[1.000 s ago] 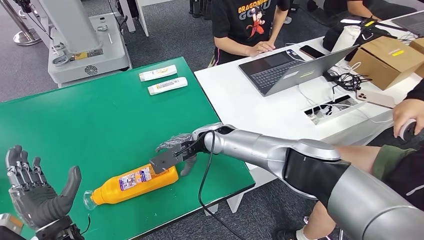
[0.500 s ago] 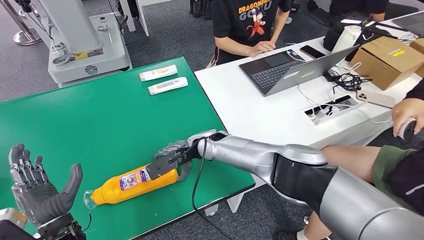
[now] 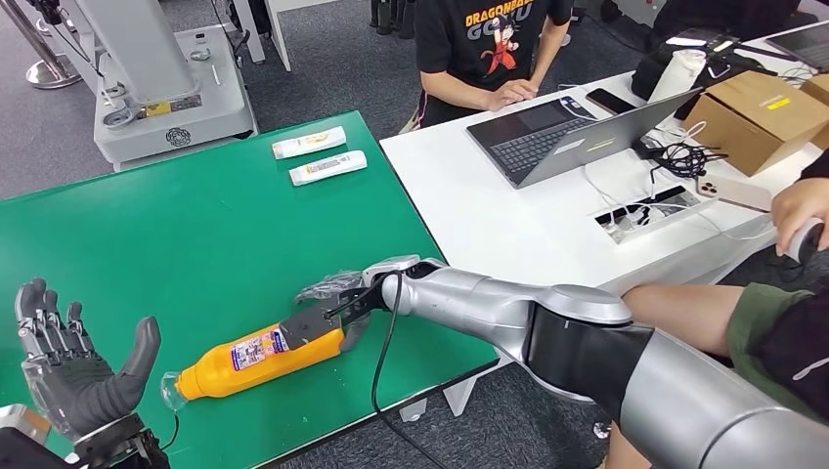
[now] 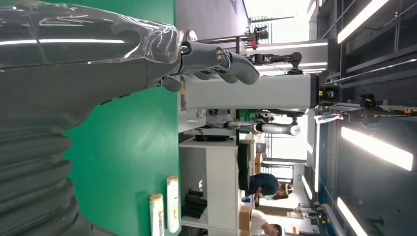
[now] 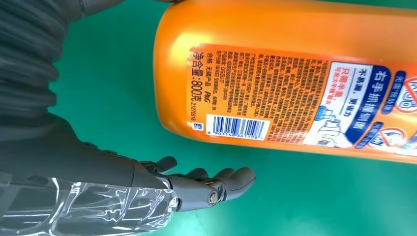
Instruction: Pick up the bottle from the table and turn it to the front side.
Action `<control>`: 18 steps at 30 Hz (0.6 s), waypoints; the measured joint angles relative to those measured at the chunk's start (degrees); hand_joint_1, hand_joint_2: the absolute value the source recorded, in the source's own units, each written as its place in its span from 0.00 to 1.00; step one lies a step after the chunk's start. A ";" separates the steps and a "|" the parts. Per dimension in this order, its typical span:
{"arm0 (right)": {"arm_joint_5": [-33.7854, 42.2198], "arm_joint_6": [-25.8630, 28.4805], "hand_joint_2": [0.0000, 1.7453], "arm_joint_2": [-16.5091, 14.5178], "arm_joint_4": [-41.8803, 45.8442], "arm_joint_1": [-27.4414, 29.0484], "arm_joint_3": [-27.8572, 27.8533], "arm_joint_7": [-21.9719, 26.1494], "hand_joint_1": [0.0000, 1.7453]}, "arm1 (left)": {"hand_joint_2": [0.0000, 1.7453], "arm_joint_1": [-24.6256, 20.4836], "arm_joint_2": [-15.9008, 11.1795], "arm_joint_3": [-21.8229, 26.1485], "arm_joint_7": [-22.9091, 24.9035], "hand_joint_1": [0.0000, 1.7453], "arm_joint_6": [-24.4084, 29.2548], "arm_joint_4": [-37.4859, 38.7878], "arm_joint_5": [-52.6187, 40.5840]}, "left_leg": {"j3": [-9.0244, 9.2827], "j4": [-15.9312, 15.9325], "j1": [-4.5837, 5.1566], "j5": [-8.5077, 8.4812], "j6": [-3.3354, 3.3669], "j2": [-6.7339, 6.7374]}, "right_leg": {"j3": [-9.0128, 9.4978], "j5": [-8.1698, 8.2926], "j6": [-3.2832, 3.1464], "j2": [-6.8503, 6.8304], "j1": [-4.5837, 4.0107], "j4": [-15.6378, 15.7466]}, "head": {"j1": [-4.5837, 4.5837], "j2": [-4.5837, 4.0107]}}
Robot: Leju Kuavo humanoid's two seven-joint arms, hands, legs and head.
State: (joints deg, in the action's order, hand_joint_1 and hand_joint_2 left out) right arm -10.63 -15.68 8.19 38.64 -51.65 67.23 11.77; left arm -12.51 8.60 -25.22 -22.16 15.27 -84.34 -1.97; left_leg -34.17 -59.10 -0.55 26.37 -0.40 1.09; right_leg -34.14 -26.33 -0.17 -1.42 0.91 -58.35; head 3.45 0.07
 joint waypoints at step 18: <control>-2.24 -1.06 1.00 -0.05 4.50 -2.49 -3.79 0.02 0.00 | 1.00 -1.05 0.29 -0.64 -0.59 0.00 -0.33 1.94 0.26 | 0.00 -0.01 0.00 0.00 0.00 0.00 | 0.00 0.00 0.00 0.01 0.00 -0.01 | 0.00 0.00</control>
State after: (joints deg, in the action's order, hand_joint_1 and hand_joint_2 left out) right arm -12.87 -16.74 8.13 43.14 -54.14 63.43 11.79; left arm -13.56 8.88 -25.86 -22.74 14.94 -82.40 -1.70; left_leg -34.17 -59.11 -0.55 26.37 -0.40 1.09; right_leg -34.14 -26.32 -0.17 -1.41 0.91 -58.36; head 3.45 0.07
